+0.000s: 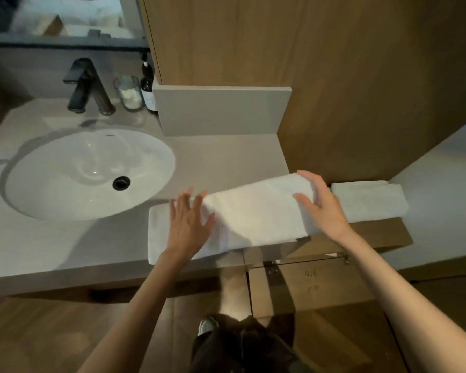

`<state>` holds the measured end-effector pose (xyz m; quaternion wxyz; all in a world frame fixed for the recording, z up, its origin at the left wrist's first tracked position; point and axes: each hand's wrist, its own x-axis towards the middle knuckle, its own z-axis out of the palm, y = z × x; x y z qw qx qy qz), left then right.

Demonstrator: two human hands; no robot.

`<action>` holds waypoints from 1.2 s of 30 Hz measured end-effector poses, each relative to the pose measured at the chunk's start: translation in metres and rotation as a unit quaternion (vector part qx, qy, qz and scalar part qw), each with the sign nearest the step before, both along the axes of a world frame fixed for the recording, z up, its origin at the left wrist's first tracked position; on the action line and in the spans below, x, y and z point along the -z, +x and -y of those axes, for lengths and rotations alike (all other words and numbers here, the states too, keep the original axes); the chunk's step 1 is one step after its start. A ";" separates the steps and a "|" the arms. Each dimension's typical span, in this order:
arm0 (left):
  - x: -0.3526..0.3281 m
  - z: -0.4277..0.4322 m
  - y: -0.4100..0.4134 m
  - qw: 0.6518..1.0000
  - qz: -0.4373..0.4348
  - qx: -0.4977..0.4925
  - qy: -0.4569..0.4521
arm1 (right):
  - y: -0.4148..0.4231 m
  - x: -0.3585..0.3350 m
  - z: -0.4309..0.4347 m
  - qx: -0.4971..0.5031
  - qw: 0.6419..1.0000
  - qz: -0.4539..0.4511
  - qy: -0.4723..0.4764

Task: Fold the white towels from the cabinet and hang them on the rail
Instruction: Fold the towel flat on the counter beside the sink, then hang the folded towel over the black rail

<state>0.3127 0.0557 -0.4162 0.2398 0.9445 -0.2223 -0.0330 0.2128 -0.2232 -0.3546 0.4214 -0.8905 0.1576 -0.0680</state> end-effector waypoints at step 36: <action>-0.522 0.493 -0.275 0.826 -0.047 0.290 -0.481 | -0.339 -0.427 0.315 0.172 0.813 0.266 -0.488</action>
